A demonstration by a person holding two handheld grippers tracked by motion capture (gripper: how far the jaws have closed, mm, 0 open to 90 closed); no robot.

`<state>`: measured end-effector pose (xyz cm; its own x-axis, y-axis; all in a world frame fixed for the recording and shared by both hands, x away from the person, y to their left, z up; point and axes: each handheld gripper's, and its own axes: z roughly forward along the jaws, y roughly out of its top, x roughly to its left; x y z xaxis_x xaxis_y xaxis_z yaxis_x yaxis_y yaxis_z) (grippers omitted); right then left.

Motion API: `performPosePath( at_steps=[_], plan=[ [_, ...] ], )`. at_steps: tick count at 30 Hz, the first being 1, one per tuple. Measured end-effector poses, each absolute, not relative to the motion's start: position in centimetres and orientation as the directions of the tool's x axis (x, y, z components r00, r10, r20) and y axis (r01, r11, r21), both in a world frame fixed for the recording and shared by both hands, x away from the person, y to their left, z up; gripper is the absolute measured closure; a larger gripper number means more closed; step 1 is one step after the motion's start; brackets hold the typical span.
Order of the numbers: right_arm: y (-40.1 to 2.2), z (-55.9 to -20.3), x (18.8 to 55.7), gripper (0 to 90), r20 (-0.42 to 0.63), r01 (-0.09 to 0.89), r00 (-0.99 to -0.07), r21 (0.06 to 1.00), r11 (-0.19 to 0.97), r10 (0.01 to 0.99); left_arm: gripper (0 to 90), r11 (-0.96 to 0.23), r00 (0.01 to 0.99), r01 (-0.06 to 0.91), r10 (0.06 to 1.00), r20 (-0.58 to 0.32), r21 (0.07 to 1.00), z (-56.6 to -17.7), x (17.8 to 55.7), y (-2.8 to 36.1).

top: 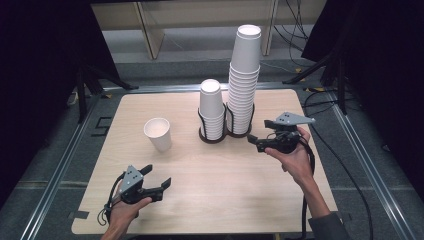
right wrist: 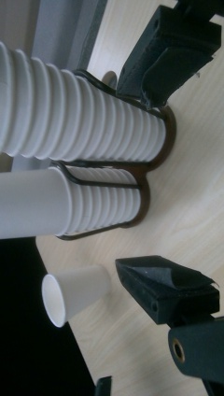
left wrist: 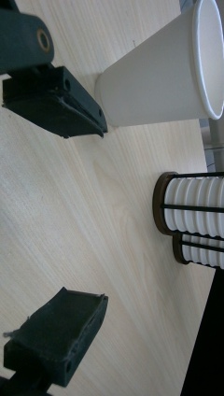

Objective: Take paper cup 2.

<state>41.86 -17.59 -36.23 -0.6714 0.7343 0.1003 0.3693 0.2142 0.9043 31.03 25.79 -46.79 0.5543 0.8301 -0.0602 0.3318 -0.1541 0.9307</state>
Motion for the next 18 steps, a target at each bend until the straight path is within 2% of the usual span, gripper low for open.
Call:
performPosePath(
  at_steps=[4, 6, 8, 12, 14, 16, 18],
  plan=[
    [-17.8, -35.3, 42.6, 15.6, 0.072, 0.33, -0.662, 0.922, 0.204, 0.746, 14.4, -0.172, 0.561, 0.339, 0.826, -0.052, 0.925, -46.9, 31.0, 25.8],
    [-17.9, -34.9, 42.9, 15.6, 0.101, 0.347, -0.665, 0.92, 0.185, 0.74, 14.4, -0.168, 0.563, 0.331, 0.825, -0.052, 0.929, -46.9, 31.1, 25.8],
    [-18.0, -34.6, 43.2, 15.6, 0.074, 0.317, -0.661, 0.929, 0.189, 0.747, 14.5, -0.169, 0.558, 0.331, 0.828, -0.048, 0.928, -46.8, 31.0, 25.8],
    [-18.1, -34.1, 43.5, 15.6, 0.096, 0.324, -0.66, 0.931, 0.167, 0.745, 14.5, -0.181, 0.562, 0.335, 0.826, -0.042, 0.925, -46.8, 30.9, 25.8],
    [-18.4, -33.8, 43.8, 15.6, 0.06, 0.302, -0.653, 0.935, 0.186, 0.755, 14.4, -0.167, 0.568, 0.327, 0.821, -0.053, 0.93, -47.0, 31.1, 25.7],
    [-18.4, -33.3, 43.9, 15.5, 0.108, 0.327, -0.652, 0.933, 0.149, 0.75, 14.4, -0.172, 0.569, 0.333, 0.821, -0.052, 0.927, -47.0, 31.1, 25.7],
    [-18.6, -32.8, 44.0, 15.6, 0.098, 0.319, -0.648, 0.935, 0.152, 0.755, 14.4, -0.171, 0.569, 0.332, 0.821, -0.052, 0.928, -47.0, 31.1, 25.7]
  ],
)
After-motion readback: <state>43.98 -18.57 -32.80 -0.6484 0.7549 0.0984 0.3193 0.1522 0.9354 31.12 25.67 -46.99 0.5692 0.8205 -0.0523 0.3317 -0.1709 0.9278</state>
